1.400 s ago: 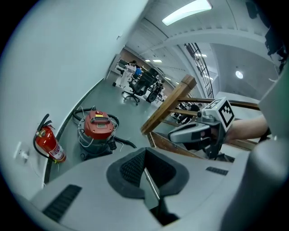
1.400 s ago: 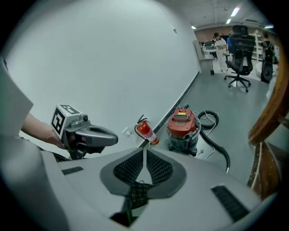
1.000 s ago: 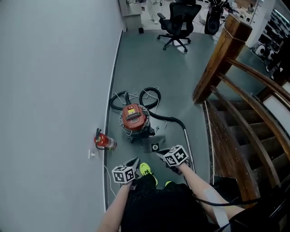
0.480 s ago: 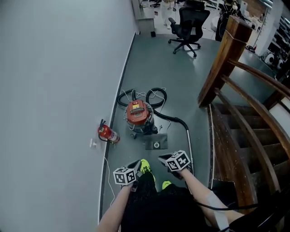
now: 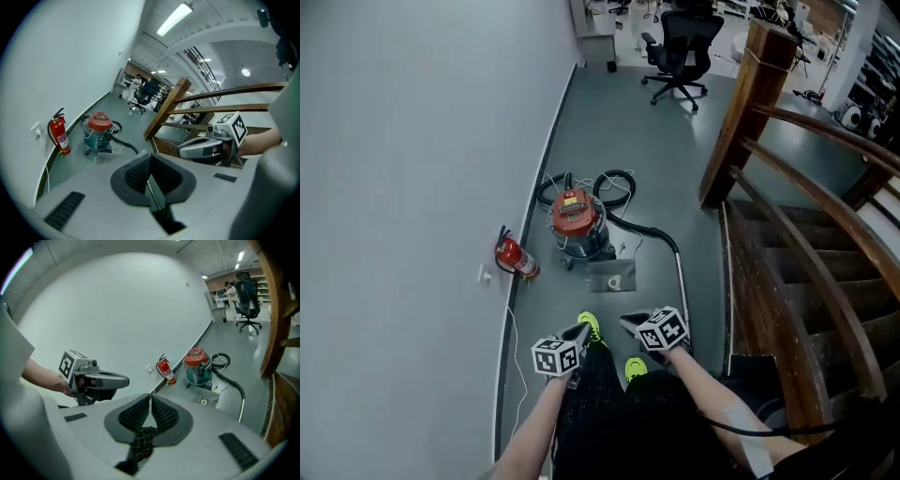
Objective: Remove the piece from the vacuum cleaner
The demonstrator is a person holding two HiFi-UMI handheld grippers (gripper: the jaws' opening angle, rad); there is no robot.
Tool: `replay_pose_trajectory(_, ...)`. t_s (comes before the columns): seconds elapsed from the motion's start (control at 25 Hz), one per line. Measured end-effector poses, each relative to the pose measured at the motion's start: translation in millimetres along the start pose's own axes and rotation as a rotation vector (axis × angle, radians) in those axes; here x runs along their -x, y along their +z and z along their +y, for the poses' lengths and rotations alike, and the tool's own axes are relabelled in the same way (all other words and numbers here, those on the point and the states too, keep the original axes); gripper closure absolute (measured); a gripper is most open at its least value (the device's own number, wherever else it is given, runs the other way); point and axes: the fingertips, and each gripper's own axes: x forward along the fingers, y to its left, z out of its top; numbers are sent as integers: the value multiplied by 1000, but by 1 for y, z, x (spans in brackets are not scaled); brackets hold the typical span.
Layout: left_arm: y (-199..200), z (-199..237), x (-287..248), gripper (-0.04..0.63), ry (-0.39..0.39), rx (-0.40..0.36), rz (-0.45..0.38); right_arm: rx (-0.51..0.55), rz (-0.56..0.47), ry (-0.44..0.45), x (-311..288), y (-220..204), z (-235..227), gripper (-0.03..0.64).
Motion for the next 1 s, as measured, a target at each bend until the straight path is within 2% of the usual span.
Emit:
replay_pose_trajectory(0.24,2,-21,9,586,-7,1,-42,-21,-69,-7,18,-3,14,588)
replay_pose_trajectory(0.44,2,-34,11,586,-21,-20,-43,-32,-79,0,19,-8,22,588)
replay_pose_trajectory(0.56,-2,-35,14,586,-9,-23,-49,-50,-84,9,18,-6,28,588)
replay_pose_trajectory(0.72,3,-34,27,586,32,8,-106,-41,-122,-23,20,5,41,601)
replay_pose_trajectory(1.0,8,-42,25,586,-16,-91,-72,-40,-119,-27,10,7,55,601)
